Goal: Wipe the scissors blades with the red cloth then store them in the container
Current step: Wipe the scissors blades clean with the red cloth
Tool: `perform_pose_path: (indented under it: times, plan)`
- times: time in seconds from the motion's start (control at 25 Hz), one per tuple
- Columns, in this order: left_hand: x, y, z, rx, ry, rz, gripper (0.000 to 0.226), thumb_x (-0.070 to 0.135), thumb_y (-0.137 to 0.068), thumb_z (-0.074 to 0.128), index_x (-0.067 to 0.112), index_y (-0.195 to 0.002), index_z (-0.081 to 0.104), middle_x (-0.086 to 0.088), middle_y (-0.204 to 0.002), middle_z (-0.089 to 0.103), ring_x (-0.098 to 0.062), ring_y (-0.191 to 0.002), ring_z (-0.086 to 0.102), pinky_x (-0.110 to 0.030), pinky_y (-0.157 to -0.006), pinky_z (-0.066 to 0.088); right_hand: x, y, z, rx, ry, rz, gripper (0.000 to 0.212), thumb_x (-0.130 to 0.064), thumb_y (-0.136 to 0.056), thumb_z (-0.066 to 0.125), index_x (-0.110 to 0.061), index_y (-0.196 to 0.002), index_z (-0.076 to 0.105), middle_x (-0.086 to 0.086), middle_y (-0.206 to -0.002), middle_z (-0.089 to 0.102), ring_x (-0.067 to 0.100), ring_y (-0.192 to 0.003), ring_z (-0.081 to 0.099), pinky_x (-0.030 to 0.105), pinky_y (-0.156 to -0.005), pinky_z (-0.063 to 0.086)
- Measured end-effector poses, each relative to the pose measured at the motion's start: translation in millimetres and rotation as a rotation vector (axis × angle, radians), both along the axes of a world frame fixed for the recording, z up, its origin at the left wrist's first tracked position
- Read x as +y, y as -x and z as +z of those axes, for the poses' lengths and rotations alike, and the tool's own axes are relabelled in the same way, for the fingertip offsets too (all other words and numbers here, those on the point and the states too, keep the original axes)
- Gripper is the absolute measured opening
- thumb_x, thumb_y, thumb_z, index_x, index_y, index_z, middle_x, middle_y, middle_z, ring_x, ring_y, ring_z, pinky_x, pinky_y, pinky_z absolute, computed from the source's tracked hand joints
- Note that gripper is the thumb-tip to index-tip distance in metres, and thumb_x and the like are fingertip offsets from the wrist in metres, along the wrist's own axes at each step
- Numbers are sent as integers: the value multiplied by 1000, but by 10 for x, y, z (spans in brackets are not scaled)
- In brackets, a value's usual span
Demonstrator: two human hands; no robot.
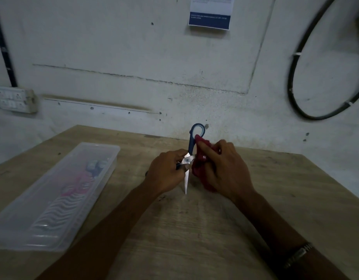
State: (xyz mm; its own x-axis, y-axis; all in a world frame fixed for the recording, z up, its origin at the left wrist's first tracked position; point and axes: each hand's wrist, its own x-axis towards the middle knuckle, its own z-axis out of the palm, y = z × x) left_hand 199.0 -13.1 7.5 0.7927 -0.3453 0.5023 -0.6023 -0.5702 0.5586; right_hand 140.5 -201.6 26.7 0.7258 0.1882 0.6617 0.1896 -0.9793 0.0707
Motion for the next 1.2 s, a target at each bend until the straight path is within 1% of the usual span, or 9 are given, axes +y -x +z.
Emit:
perform_pose_path:
  times: [0.08, 0.24, 0.36, 0.48, 0.56, 0.8, 0.96, 1.0, 1.2]
  plan:
    - [-8, 4, -5, 2, 8, -17, 21, 26, -95, 68, 25, -115, 71, 4, -108, 76, -13, -94, 70, -30, -82, 56, 41, 10, -5, -26, -54, -11, 61, -40, -93, 41, -28, -152, 45, 3, -106, 50, 19, -93, 47, 28, -66, 38]
    - [4, 51, -2, 17, 58, -20, 30, 30, -93, 68, 29, -123, 70, 8, -113, 77, -11, -99, 71, -35, -88, 59, 184, 49, -127, 57, 86, -3, 64, -50, -90, 47, -30, -151, 44, 4, -112, 52, 23, -98, 51, 30, -71, 40]
    - [-8, 36, -23, 7, 24, 3, 30, 33, -93, 67, 29, -123, 69, 8, -115, 76, -11, -99, 71, -37, -88, 59, 137, -4, -28, -23, -33, -47, 70, -45, -90, 57, -26, -155, 40, 4, -112, 52, 22, -99, 49, 33, -70, 46]
    - [-74, 59, -24, 6, 13, 9, 26, 27, -94, 68, 25, -120, 69, 3, -112, 76, -15, -97, 71, -32, -86, 58, 99, -21, -40, -35, -90, -102, 76, -49, -87, 46, -15, -155, 37, 11, -115, 54, 27, -99, 48, 39, -72, 51]
    - [-93, 81, -12, -3, 7, 31, 25, 23, -94, 69, 22, -119, 68, 1, -110, 75, -18, -96, 71, -28, -85, 54, 63, -59, -15, -35, -95, -123, 83, -49, -84, 54, -13, -155, 34, 15, -120, 54, 30, -102, 48, 40, -76, 50]
    - [-51, 116, 34, -54, -64, 48, 32, 18, -88, 72, 25, -118, 67, 1, -102, 77, -17, -86, 71, -33, -82, 59, 137, -24, 115, -120, -94, -62, 72, -47, -86, 38, -19, -152, 39, 13, -114, 54, 29, -99, 49, 41, -73, 50]
    - [-33, 172, 60, -81, -112, 56, 40, 19, -86, 71, 27, -125, 64, 4, -101, 77, -16, -85, 72, -32, -80, 59, 254, 34, 2, -20, 18, -23, 70, -46, -88, 57, -30, -154, 37, 7, -115, 52, 25, -103, 48, 39, -79, 49]
    - [-20, 174, 65, -82, -105, 58, 41, 20, -86, 71, 27, -126, 64, 4, -101, 77, -16, -85, 71, -32, -80, 59, 270, 44, -51, 26, 41, -16, 68, -45, -89, 55, -32, -154, 37, 6, -115, 51, 24, -104, 48, 39, -79, 48]
    - [4, 159, 72, -75, -49, 72, 39, 23, -89, 70, 27, -127, 65, 6, -105, 77, -16, -93, 72, -27, -79, 54, 203, 75, -63, 46, -88, 46, 58, -41, -89, 42, -36, -145, 54, -3, -106, 54, 16, -95, 50, 29, -65, 43]
